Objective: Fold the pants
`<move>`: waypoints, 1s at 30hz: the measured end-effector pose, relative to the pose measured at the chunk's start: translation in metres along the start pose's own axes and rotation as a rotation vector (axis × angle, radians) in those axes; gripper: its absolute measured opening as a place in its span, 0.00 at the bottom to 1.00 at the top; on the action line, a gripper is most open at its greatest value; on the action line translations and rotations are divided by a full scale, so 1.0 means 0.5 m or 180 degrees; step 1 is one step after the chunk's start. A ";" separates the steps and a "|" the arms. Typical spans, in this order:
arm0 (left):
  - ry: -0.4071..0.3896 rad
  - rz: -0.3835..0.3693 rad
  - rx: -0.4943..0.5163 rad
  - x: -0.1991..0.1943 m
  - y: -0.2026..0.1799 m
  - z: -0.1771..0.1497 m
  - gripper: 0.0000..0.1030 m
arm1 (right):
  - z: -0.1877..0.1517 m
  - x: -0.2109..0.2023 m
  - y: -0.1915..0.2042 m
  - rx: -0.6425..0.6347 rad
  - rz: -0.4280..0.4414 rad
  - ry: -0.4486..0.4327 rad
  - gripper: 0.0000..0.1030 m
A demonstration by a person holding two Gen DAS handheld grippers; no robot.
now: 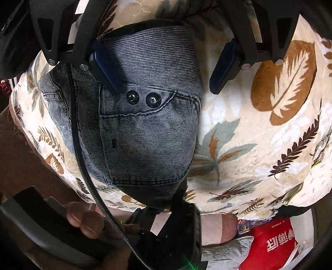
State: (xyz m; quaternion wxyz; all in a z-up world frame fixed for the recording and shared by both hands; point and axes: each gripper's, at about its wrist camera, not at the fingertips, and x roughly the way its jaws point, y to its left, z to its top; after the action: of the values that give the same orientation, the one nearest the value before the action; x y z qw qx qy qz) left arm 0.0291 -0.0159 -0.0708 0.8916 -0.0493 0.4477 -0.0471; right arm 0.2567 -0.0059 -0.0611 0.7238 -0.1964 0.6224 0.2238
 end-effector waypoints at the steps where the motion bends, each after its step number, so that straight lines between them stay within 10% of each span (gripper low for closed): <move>1: 0.0000 -0.0007 -0.0013 0.000 0.001 0.000 0.85 | 0.003 -0.002 -0.003 0.0022 -0.0093 -0.0047 0.13; 5: 0.0010 -0.0012 -0.0017 0.001 0.002 -0.001 0.85 | 0.018 0.008 -0.042 0.0351 -0.0459 -0.0313 0.12; 14: 0.0008 -0.0007 -0.0062 0.002 0.003 0.001 0.85 | -0.140 -0.130 -0.131 0.0842 0.0117 -0.1080 0.15; 20: 0.0021 -0.0137 -0.0197 -0.010 0.018 0.015 0.85 | -0.242 0.000 -0.169 0.0896 -0.0081 -0.0625 0.21; 27: -0.0381 -0.0012 -0.0149 -0.087 0.031 0.093 0.85 | -0.296 -0.063 -0.199 0.1098 0.0145 -0.1230 0.23; 30: -0.0402 0.0150 0.0000 -0.072 0.024 0.141 0.85 | -0.354 -0.090 -0.214 0.1237 0.0232 -0.1334 0.39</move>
State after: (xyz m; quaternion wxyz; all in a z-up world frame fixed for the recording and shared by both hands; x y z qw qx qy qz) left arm 0.0650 0.0038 -0.0019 0.9189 -0.0416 0.3916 -0.0229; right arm 0.1677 -0.1971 -0.0422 0.8522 0.0190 0.4971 0.1620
